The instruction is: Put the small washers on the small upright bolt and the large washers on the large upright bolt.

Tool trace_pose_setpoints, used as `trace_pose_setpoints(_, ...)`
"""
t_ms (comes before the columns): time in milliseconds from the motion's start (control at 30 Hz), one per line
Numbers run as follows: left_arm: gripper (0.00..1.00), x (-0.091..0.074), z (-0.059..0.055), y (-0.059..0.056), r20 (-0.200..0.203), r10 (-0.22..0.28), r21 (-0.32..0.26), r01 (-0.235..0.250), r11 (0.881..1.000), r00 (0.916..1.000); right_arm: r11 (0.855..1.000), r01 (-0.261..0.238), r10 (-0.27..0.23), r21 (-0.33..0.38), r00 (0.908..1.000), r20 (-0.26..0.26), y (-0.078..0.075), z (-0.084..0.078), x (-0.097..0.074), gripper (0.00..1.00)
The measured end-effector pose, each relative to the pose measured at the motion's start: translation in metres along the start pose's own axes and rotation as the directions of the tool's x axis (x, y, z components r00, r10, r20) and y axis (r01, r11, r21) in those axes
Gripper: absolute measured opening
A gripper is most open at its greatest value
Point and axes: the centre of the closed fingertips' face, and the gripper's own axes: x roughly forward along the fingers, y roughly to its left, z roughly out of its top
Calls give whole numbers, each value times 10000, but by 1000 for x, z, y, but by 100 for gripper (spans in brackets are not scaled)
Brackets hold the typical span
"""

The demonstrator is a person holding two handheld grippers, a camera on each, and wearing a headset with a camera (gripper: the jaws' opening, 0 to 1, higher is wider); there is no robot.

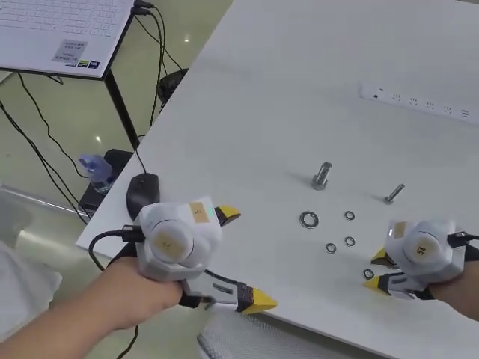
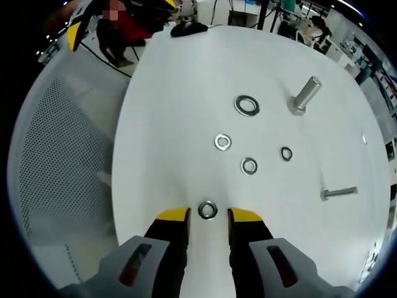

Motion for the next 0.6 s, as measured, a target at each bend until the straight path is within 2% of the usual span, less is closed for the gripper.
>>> trace_pose_setpoints(200,85,0,0,-3,-49,-96,38,96,9999,9999,9996,58,-45,275,9988,-493,-2,1,1,22)
trace_pose_setpoints(300,83,0,0,-3,-33,-116,42,116,9999,9999,9997,56,-37,229,9966,-821,-2,0,2,20)
trace_pose_setpoints(400,82,1,0,-5,-97,-126,47,126,9999,9999,9999,-2,-13,-129,9931,-1174,2,1,3,18)
trace_pose_setpoints(500,81,1,0,-6,-60,-88,69,88,9999,9999,9998,-42,16,-204,9919,-1271,1,0,2,15)
trace_pose_setpoints(600,80,2,1,-8,-39,-119,-35,119,9999,9999,10000,-35,44,81,9929,-1190,-2,-1,2,14)
